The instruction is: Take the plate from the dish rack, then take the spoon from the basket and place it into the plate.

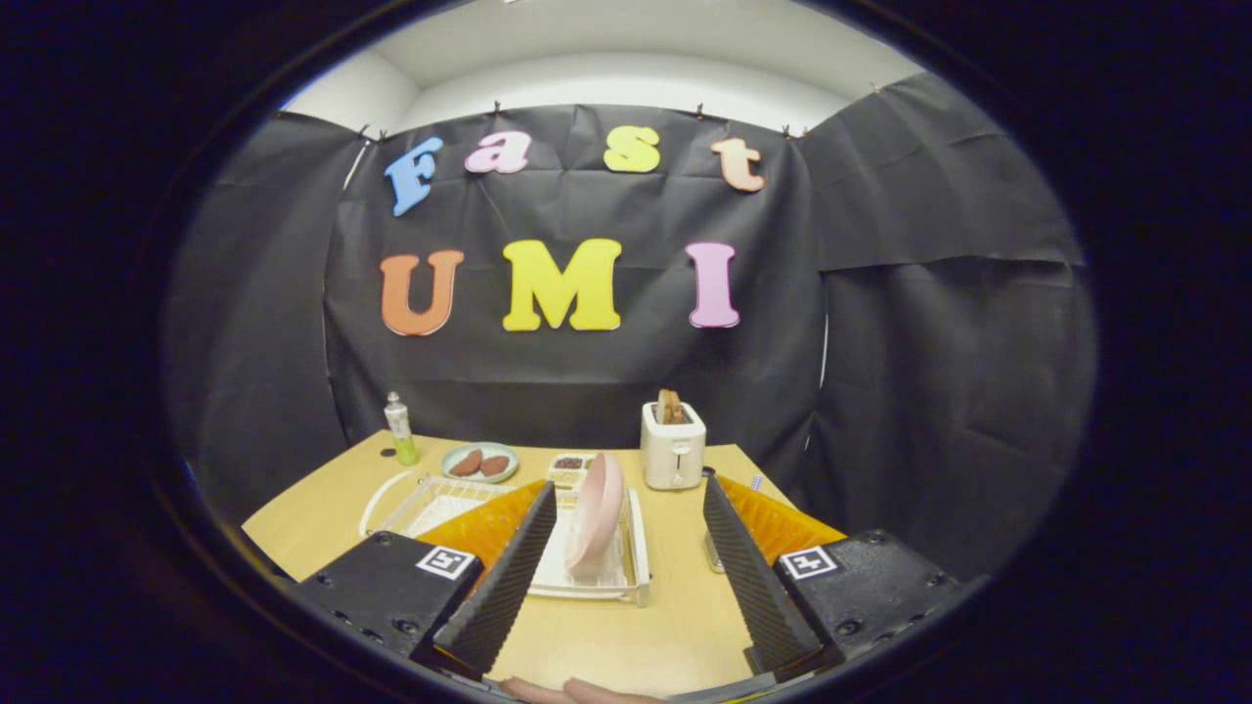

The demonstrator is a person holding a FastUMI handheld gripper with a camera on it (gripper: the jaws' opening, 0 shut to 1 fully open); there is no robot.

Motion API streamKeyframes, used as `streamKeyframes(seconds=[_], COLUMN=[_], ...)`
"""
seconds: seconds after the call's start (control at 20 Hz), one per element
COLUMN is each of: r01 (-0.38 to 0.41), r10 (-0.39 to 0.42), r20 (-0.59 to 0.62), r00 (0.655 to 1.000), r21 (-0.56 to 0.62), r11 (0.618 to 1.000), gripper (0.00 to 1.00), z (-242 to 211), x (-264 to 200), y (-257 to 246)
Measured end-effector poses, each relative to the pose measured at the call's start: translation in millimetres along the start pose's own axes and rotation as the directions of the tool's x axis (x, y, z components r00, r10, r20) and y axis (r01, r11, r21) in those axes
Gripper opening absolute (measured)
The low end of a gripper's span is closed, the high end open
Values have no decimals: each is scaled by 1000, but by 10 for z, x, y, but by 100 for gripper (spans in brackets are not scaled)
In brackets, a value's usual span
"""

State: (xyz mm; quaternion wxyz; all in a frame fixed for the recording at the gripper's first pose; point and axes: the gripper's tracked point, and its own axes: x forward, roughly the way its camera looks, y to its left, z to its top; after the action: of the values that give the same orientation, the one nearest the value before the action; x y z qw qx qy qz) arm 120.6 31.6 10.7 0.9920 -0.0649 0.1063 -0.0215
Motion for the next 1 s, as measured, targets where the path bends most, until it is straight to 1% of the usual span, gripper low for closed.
streamKeyframes(seconds=[0.1, 0.15, 0.25, 0.35, 0.45, 0.55, 0.6, 0.65, 0.7, 0.8, 0.85, 0.9, 1.0], r01=[37, 43, 59, 57, 47, 36, 27, 34, 52, 51, 69, 107, 140], r10=[-39, -47, -75, -85, -87, -99, -103, -125, -163, -198, -231, -286, -336], r20=[-47, -77, -167, -236, -295, -395, -448, -495, -541, -602, -617, -603, -577], r00=[998, 996, 983, 968, 951, 913, 888, 860, 825, 774, 753, 745, 744], r21=[-33, -55, -97, -119, -139, -165, -172, -188, -214, -252, -274, -316, -358], r11=[999, 998, 994, 991, 989, 986, 985, 982, 975, 966, 959, 943, 923], gripper=[97, 97, 96, 96, 92, 88, 86, 85, 82, 69, 64, 59, 49], z=[97, 125, 126, 157, 162, 48, -12, -82, -138, -215, -237, -193, -134], x=[265, 417, 690, 893, 1135, 1323, 1407, 1490, 1542, 1603, 1642, 1670, 1791], y=[12, 60, 103, 169, 249, 313, 368, 391, 369, 435, 446, 389, 369])
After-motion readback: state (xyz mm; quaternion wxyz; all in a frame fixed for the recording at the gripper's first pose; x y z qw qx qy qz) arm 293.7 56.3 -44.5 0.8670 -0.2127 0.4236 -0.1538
